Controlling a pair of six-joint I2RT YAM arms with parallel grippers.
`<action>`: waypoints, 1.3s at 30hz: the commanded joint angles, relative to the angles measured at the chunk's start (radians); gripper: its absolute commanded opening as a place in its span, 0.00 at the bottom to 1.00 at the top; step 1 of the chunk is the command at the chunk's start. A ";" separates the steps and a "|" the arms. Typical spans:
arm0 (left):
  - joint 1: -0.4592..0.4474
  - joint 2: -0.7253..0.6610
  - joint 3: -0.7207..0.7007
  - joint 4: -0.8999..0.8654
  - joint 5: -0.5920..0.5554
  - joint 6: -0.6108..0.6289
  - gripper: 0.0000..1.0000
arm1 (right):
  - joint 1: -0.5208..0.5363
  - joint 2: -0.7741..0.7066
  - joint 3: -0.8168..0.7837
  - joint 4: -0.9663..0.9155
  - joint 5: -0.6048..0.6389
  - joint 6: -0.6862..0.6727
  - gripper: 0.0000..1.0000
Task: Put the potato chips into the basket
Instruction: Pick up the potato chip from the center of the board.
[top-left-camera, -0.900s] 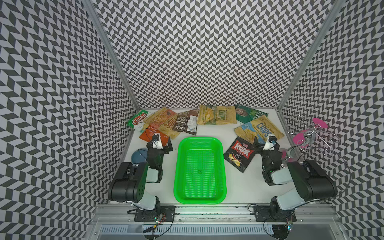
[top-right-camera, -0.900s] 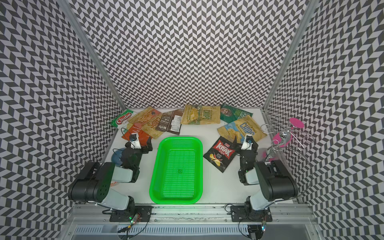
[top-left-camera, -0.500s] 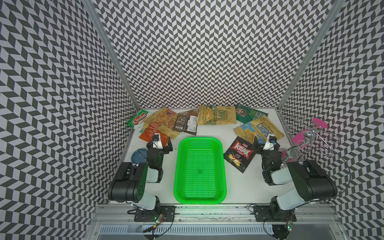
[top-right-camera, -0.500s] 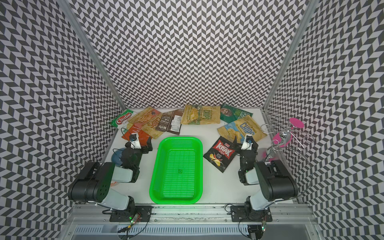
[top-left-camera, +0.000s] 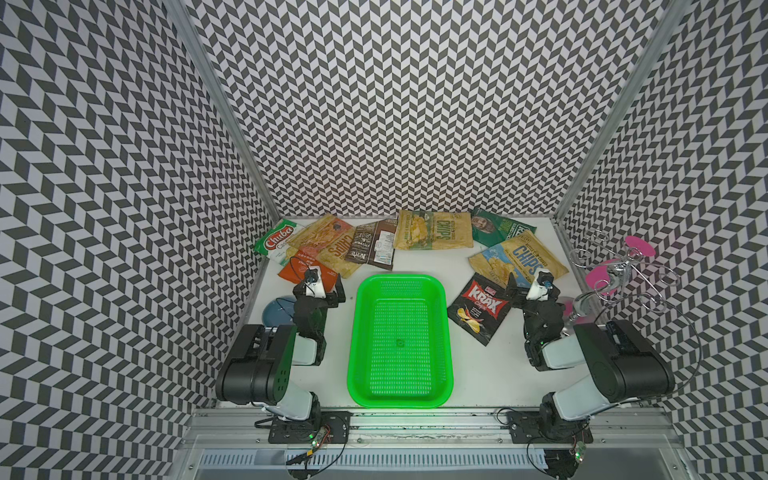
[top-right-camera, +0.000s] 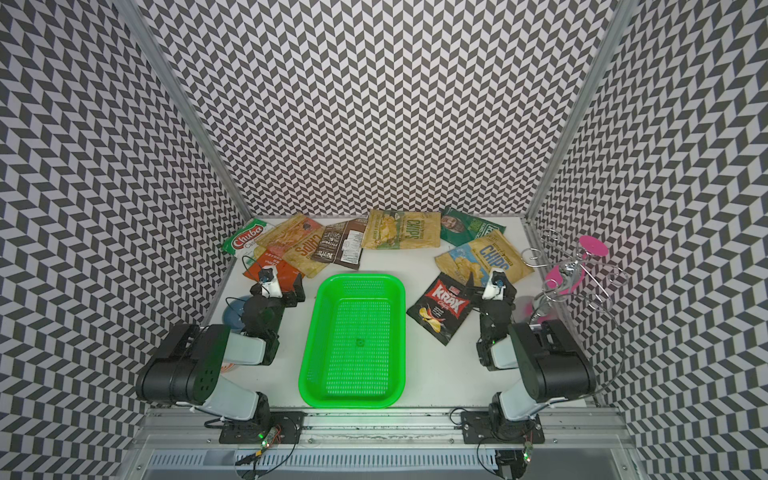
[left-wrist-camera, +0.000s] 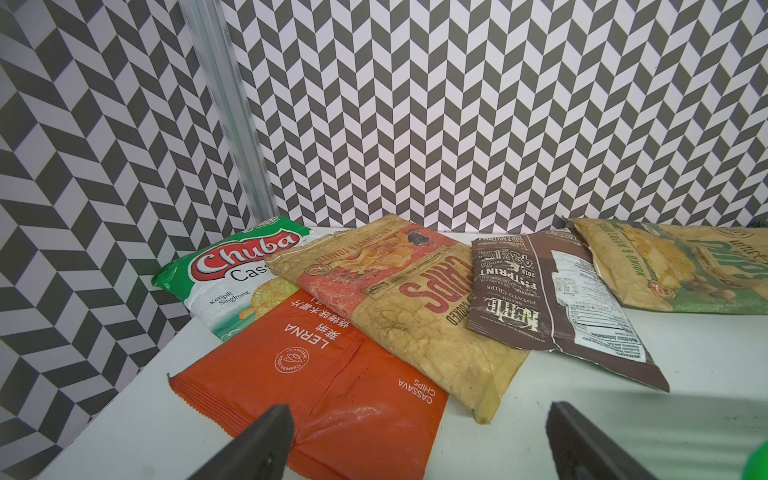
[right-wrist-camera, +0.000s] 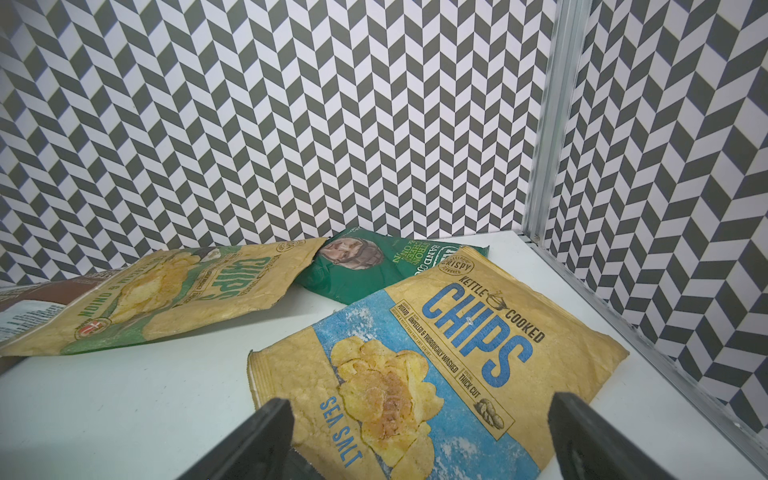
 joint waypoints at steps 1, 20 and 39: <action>0.009 0.007 0.020 0.028 -0.004 0.007 0.99 | -0.007 0.012 0.018 0.055 0.010 -0.003 1.00; 0.017 -0.298 0.385 -1.007 0.258 0.192 0.99 | 0.174 -0.439 0.316 -1.044 0.200 0.482 1.00; 0.029 -0.435 0.455 -1.481 0.466 0.299 0.99 | 0.115 -0.519 0.190 -1.184 -0.295 0.738 0.97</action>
